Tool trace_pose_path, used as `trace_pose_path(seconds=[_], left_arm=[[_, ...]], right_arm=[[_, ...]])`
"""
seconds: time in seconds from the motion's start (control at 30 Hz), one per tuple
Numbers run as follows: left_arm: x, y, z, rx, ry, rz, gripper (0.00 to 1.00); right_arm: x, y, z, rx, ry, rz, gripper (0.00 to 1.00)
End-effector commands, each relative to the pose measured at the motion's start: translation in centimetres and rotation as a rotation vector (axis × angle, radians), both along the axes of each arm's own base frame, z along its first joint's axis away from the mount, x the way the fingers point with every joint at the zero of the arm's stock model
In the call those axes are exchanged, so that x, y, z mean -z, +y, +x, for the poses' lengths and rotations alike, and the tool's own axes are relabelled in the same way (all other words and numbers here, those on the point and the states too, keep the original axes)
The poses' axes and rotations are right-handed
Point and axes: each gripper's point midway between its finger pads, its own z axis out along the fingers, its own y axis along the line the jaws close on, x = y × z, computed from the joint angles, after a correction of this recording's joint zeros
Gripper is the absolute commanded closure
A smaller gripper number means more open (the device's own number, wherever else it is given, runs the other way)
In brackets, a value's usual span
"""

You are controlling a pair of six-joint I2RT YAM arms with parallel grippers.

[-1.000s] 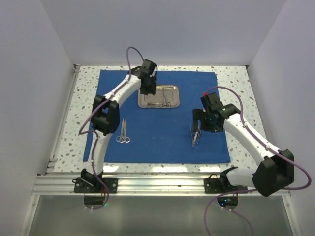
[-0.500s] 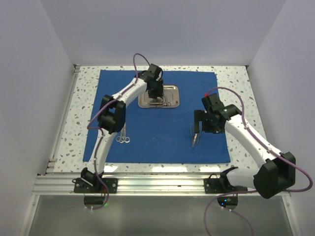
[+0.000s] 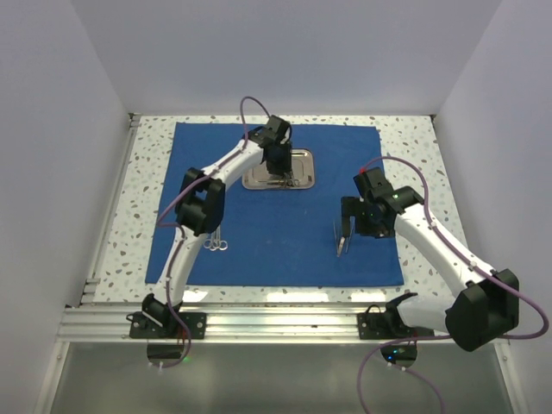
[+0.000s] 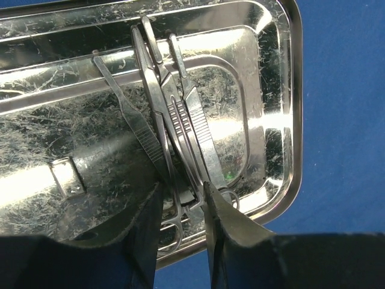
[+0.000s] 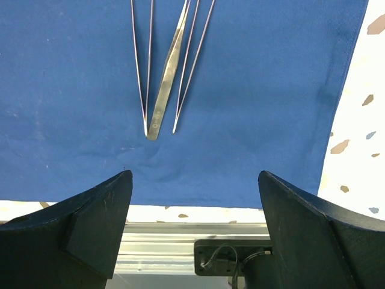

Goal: Open and lay out the surgical kit
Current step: Pick up the medical item from the container.

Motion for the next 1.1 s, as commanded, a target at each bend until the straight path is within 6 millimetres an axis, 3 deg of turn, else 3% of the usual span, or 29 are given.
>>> trace_pose_path(seconds=[0.0, 0.3, 0.6, 0.83, 0.93, 0.97, 1.07], left_arm=[[3.8, 1.3, -1.4, -0.016, 0.079, 0.097, 0.65], [8.6, 3.8, -4.4, -0.003, 0.208, 0.235, 0.82], [13.0, 7.8, -7.9, 0.032, 0.345, 0.452, 0.87], [14.4, 10.3, -10.1, 0.067, 0.391, 0.627, 0.89], [14.5, 11.0, -10.6, 0.07, 0.398, 0.666, 0.95], [14.5, 11.1, -10.5, 0.068, 0.394, 0.673, 1.0], [13.7, 10.3, -10.0, 0.066, 0.371, 0.635, 1.0]], right_arm=[[-0.4, -0.4, 0.0, 0.015, -0.025, 0.0, 0.11], [-0.3, -0.2, 0.4, 0.005, -0.035, 0.002, 0.11], [-0.2, -0.1, 0.6, 0.002, -0.044, 0.005, 0.1], [0.0, 0.2, 0.8, -0.003, -0.047, 0.014, 0.1], [-0.1, 0.2, 0.9, -0.005, -0.053, 0.019, 0.1], [-0.1, 0.2, 0.9, -0.005, -0.051, 0.019, 0.1], [-0.1, 0.3, 0.8, -0.006, -0.053, 0.026, 0.1]])
